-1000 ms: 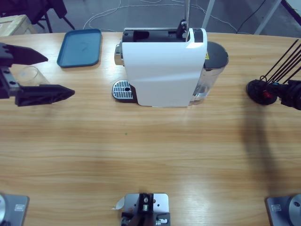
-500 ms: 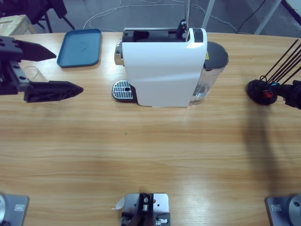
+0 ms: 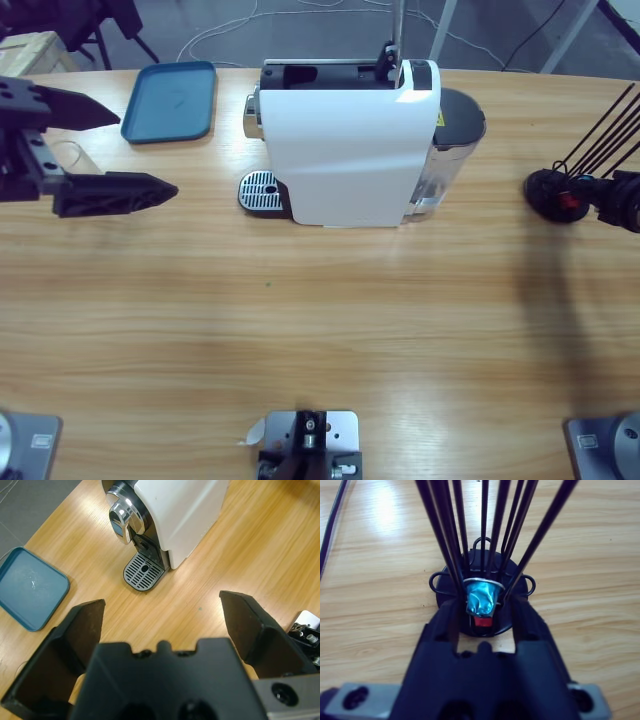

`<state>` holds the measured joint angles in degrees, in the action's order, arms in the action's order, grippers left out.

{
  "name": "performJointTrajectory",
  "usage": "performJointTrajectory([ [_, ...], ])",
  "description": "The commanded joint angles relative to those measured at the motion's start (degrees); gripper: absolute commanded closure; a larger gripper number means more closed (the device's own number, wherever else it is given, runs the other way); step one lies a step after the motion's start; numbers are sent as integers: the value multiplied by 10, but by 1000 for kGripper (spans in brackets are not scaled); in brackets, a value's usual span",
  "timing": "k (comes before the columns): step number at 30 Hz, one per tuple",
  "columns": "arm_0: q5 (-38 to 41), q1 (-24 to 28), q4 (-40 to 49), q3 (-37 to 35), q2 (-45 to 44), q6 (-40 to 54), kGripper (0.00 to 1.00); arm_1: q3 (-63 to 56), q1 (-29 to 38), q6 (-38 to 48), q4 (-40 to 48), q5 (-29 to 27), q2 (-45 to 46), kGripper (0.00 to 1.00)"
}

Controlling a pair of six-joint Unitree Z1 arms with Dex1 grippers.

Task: Pour coffee

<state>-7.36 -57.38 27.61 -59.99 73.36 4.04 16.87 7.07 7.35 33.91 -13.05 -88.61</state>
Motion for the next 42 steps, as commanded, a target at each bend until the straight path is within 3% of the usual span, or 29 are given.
performJointTrajectory([
  [1, -7, -5, -7, 7, 24, -6, 0, -15, -12, -11, 21, 17, -24, 1000],
  [12, -7, -5, -7, 9, 23, -8, 0, -13, -12, -20, 12, 17, 11, 1000],
  [20, -7, -5, -12, 9, 24, -8, 0, 78, -12, -40, -169, 11, 155, 1000],
  [27, -7, -7, -12, 16, 19, -13, 0, 134, -11, -43, -242, 9, 203, 1000],
  [37, -9, -17, -12, 19, 21, -20, 0, 217, 20, -39, -395, -11, 342, 1000],
  [40, -13, -23, -15, 19, 21, -24, 0, 224, 36, -41, -417, 0, 365, 1000],
  [42, -17, -27, -15, 19, 20, -27, 0, 227, 66, -61, -420, 39, 365, 1000],
])
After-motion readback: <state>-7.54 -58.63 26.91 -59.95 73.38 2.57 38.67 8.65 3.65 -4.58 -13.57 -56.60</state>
